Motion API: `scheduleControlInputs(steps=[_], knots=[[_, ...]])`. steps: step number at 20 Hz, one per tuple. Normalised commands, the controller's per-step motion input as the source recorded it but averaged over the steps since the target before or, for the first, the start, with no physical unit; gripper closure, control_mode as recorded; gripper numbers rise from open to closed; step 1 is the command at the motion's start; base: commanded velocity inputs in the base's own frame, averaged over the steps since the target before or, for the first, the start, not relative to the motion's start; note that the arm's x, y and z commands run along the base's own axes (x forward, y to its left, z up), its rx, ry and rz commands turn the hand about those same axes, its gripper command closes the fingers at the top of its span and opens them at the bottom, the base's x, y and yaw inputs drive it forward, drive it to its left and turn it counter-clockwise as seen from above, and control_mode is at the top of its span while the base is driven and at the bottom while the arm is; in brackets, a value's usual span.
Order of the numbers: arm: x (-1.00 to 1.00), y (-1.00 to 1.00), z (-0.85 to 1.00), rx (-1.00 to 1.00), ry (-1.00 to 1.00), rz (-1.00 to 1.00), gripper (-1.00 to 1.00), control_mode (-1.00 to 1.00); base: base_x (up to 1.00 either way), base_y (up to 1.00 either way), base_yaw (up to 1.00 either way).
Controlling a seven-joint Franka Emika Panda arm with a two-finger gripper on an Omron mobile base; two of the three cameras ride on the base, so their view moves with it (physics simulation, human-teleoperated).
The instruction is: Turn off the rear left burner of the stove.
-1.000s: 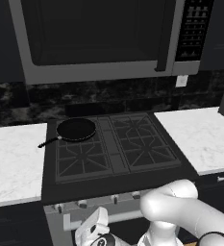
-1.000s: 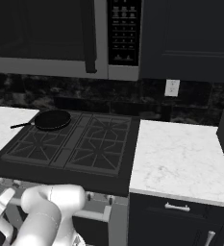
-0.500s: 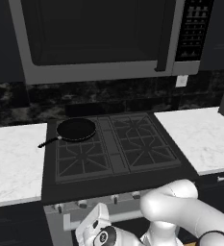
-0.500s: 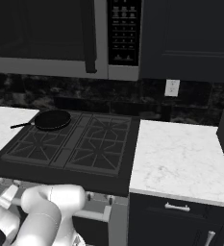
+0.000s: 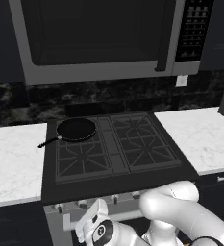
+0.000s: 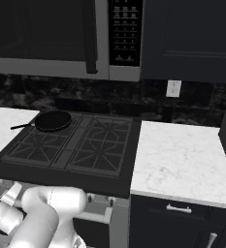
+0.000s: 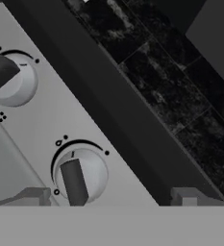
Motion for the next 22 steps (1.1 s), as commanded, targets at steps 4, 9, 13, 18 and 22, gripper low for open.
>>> scheduleControlInputs(steps=[4,9,13,18,22], knots=[[0.11,0.12,-0.12,0.0,-0.01,0.0,-1.0,-1.0,0.0,0.0,0.0],[0.0,0.22,-0.33,0.01,-0.04,0.0,-1.0,-1.0,0.0,0.0,0.0],[0.08,0.16,-0.16,0.07,-0.06,0.0,-1.0,-1.0,0.0,0.0,0.0],[0.15,0.19,-0.12,0.01,-0.03,0.0,-1.0,-1.0,0.0,0.0,0.0],[0.3,0.04,-0.03,0.0,-0.01,0.0,-1.0,-1.0,0.0,0.0,0.0]])
